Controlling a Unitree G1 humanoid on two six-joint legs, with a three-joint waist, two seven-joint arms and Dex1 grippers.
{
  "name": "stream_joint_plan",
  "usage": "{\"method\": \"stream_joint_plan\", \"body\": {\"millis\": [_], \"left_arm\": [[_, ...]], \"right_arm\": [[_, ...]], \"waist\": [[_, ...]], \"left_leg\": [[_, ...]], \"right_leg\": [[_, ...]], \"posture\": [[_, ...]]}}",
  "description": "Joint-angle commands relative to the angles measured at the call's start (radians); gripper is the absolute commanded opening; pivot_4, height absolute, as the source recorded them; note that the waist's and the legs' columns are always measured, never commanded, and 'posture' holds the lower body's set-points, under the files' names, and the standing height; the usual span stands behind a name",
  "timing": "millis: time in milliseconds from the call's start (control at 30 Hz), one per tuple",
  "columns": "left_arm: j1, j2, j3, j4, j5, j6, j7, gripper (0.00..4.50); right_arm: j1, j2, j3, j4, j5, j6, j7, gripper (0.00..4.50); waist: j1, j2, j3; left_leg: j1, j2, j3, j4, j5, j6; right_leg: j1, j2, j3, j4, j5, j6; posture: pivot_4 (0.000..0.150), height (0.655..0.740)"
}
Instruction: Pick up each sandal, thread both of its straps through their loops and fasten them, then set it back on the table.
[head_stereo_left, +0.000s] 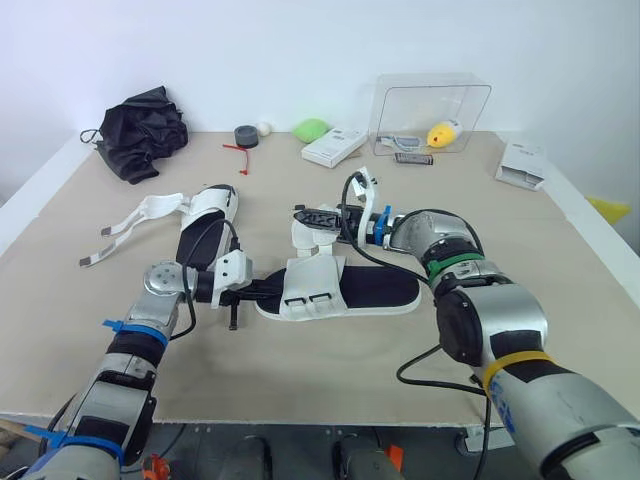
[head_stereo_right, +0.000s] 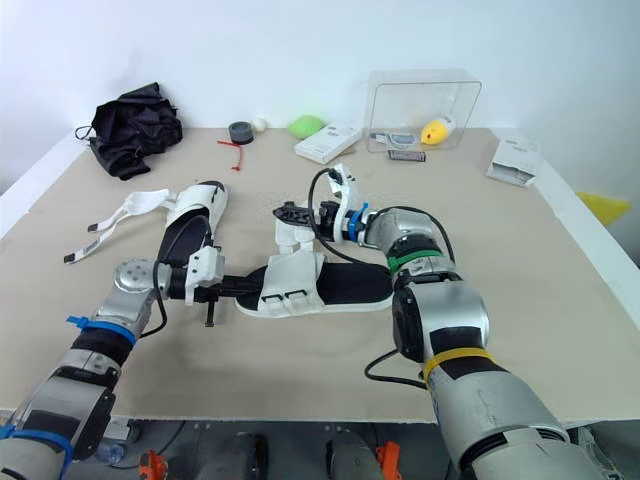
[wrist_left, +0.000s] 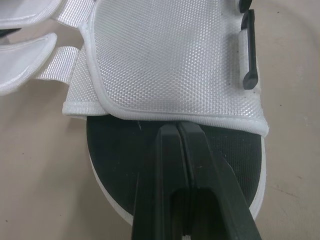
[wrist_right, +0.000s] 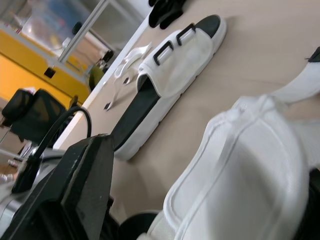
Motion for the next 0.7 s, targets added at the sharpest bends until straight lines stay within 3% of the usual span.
{"method": "stream_joint_plan", "body": {"millis": [33,433,700], "left_arm": [[0.078,0.007,-0.078,0.041,0.09,0.052,-0.012,0.0],[0.077,0.05,-0.075,-0.082,0.037,0.183,-0.101,0.0],[0.084,0.062,-0.06,-0.173,0.014,0.251,-0.132,0.0]], "right_arm": [[-0.063,0.005,-0.055,0.0,0.015,-0.032,-0.032,4.41],[-0.086,0.006,-0.077,0.002,-0.03,-0.066,-0.044,4.41],[0.005,-0.005,-0.001,-0.164,-0.037,-0.039,0.212,4.41]], "waist": [[0.0,0.0,0.0],[-0.005,0.0,0.0],[-0.005,0.0,0.001]], "left_leg": [[0.0,0.0,0.0,0.0,0.0,0.0],[0.0,0.0,-0.001,-0.006,0.0,0.0],[0.0,0.002,-0.001,-0.007,-0.009,0.003]], "right_leg": [[0.0,0.0,0.0,0.0,0.0,0.0],[-0.002,0.001,0.0,-0.001,-0.003,-0.002],[-0.003,0.005,0.0,0.0,-0.007,-0.01]], "posture": [[0.15,0.74],[0.15,0.74],[0.15,0.74]]}}
